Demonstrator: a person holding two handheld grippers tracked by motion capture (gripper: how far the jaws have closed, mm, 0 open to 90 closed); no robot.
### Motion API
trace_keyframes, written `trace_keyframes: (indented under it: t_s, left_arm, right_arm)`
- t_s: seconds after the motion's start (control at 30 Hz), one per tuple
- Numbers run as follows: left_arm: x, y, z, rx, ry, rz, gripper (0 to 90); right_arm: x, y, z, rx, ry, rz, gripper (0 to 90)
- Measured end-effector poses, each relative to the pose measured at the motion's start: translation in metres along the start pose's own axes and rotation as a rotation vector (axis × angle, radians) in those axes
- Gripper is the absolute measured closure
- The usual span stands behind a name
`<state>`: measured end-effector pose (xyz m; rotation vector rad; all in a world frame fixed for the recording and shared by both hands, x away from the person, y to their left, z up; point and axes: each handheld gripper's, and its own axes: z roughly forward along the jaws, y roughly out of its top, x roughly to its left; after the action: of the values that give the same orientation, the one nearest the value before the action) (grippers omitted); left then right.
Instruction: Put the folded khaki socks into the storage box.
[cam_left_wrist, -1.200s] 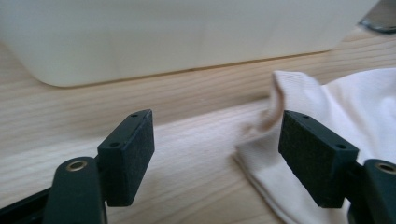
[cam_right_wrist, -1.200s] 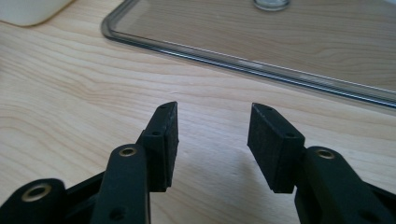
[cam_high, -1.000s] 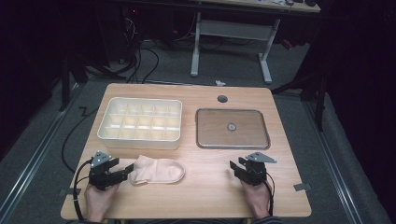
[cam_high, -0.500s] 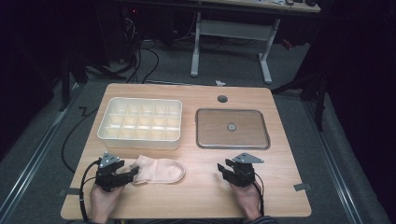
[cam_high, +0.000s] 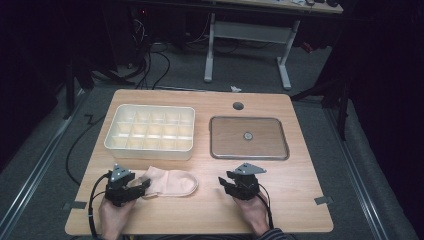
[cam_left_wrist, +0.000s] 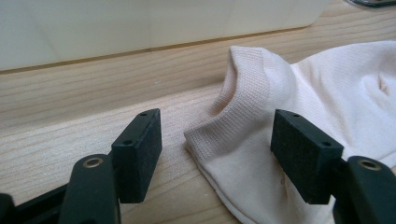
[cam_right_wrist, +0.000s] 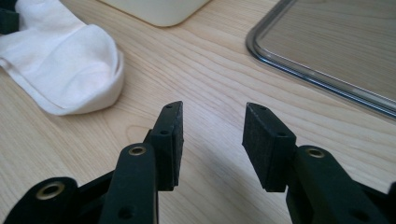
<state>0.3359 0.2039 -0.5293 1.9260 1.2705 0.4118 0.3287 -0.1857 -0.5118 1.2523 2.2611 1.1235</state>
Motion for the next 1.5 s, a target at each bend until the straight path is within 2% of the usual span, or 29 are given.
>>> trace_keyframes:
  t_s: [0.27, 0.57, 0.97, 1.23, 1.37, 1.5]
  left_arm:
    - [-0.001, 0.0, 0.005, 0.029, 0.013, 0.022, 35.5]
    - [-0.002, 0.0, 0.005, 0.031, 0.032, 0.027, 39.4]
    - [-0.004, 0.002, 0.006, 0.048, 0.051, 0.064, 41.1]
    - [-0.004, 0.002, 0.007, 0.051, 0.042, 0.091, 43.5]
    - [-0.006, 0.002, 0.006, 0.052, 0.043, 0.085, 46.7]
    - [-0.007, 0.002, 0.006, 0.052, 0.031, 0.093, 54.6]
  right_arm:
    - [0.015, 0.007, 0.012, 0.01, 0.041, -0.026, 57.9]
    - [0.032, 0.02, 0.023, 0.014, 0.076, -0.068, 57.8]
    - [0.047, 0.025, 0.038, 0.03, 0.13, -0.077, 58.0]
    - [0.05, 0.025, 0.049, 0.06, 0.132, -0.067, 59.7]
    - [0.052, 0.023, 0.055, 0.08, 0.136, -0.075, 61.5]
    - [0.053, 0.022, 0.059, 0.101, 0.132, -0.101, 63.6]
